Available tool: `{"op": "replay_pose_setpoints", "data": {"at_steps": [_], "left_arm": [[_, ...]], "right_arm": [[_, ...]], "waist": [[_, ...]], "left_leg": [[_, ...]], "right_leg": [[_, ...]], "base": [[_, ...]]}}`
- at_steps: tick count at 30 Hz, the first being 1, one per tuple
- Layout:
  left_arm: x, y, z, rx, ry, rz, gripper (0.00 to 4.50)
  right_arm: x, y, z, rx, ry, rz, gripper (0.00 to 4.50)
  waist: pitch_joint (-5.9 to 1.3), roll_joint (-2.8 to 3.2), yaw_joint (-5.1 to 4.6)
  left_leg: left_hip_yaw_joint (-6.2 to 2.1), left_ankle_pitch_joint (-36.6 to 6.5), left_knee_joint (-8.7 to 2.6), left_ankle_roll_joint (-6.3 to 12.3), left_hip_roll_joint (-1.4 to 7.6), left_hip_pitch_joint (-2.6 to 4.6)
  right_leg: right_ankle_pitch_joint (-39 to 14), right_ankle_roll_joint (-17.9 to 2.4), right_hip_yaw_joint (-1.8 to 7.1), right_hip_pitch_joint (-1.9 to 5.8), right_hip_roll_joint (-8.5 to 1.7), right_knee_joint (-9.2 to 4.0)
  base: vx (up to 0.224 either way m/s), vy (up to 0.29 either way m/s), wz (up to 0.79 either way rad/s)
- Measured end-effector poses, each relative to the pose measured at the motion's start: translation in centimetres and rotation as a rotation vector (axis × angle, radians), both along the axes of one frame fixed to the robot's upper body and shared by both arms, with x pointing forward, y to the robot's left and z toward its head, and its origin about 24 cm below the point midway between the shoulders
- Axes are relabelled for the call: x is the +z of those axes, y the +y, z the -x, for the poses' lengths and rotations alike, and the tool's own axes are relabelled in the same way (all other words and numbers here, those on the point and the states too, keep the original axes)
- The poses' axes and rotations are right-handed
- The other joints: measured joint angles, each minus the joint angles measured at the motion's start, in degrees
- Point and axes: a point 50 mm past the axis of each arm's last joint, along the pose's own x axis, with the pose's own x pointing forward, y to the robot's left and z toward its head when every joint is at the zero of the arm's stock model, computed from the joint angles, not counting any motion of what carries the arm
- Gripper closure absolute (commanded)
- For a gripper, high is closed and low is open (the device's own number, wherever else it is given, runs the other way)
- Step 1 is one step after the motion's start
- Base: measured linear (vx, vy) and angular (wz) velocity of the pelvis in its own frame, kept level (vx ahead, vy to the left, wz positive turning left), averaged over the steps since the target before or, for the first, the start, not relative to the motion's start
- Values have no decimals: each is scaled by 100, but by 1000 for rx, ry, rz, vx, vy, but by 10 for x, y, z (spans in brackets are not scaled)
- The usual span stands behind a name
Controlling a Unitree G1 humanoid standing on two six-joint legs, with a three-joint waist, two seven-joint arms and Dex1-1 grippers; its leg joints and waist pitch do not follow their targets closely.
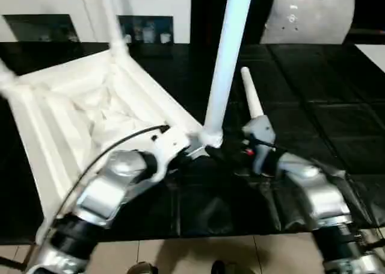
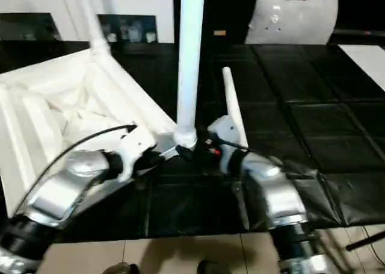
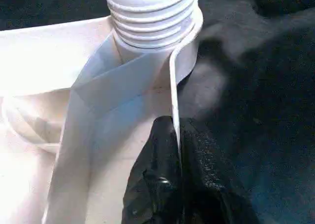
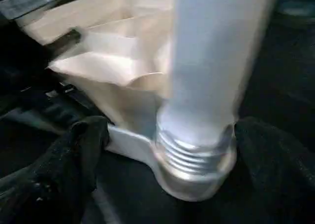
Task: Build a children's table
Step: Rotate leg to tighten
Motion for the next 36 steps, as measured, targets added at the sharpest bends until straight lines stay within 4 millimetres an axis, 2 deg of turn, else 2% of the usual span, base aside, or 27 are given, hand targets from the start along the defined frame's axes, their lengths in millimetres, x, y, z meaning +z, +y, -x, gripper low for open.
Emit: {"op": "replay_pose_setpoints", "data": {"at_steps": [4, 7, 10, 13, 15, 19, 20, 25, 26, 36], "left_arm": [[-1, 11, 6, -134, 20, -29, 450], [-1, 16, 9, -223, 31, -46, 450], [0, 20, 12, -295, 48, -52, 450], [0, 20, 14, -345, 55, -60, 450], [-1, 20, 15, -376, 59, -62, 450], [-1, 21, 16, -403, 62, -63, 450], [-1, 21, 16, -407, 64, -64, 450], [-2, 22, 16, -413, 63, -65, 450], [-2, 22, 16, -415, 61, -65, 450], [-2, 22, 16, -420, 63, -65, 450]], "right_arm": [[4, -13, -6, 105, 15, 88, 3], [7, -11, -6, 176, 14, 101, 3], [4, -12, -5, 240, 46, 118, 3], [3, -12, -3, 291, 60, 128, 3], [1, -13, -1, 322, 84, 124, 30], [-2, -10, 1, 362, 101, 125, 40], [-2, -10, 1, 370, 104, 125, 71], [-3, -8, 3, 388, 109, 126, 102], [-3, -8, 3, 391, 110, 126, 122], [-4, -6, 4, 411, 116, 124, 182]], "waist": [[0, 0, 72], [-1, 0, 160], [-6, -8, 201], [-8, -11, 203], [-22, -22, 201], [-30, -27, 181], [-33, -29, 178], [-46, -46, 169], [-48, -49, 169], [-54, -58, 168]], "left_leg": [[3, 0, 16, 1, 2, 7], [2, 1, 25, 0, 7, 9], [5, 1, 31, 1, 9, 7], [7, 1, 41, 2, 9, 6], [7, 1, 42, 2, 12, 8], [7, 2, 42, 1, 15, 10], [7, 2, 42, 1, 15, 11], [8, 2, 44, 1, 16, 12], [7, 2, 45, 1, 16, 12], [8, 2, 45, 1, 18, 12]], "right_leg": [[0, 0, -1, 16, -4, 12], [-8, 14, -3, 20, -4, 18], [-8, 13, -2, 30, -8, 20], [2, -3, -1, 36, -10, 21], [1, -2, -2, 38, -9, 23], [1, -2, -3, 37, -6, 28], [1, -1, -3, 37, -6, 30], [1, -1, -3, 37, -6, 31], [1, -1, -3, 37, -6, 31], [1, -1, -3, 38, -4, 31]], "base": [[0, 0, 0], [0, 0, 0], [0, 0, 0], [0, 0, 0], [0, 0, 0], [0, 0, 0], [0, 0, 0], [0, 0, 0], [0, 0, 0], [0, 0, 0]]}}
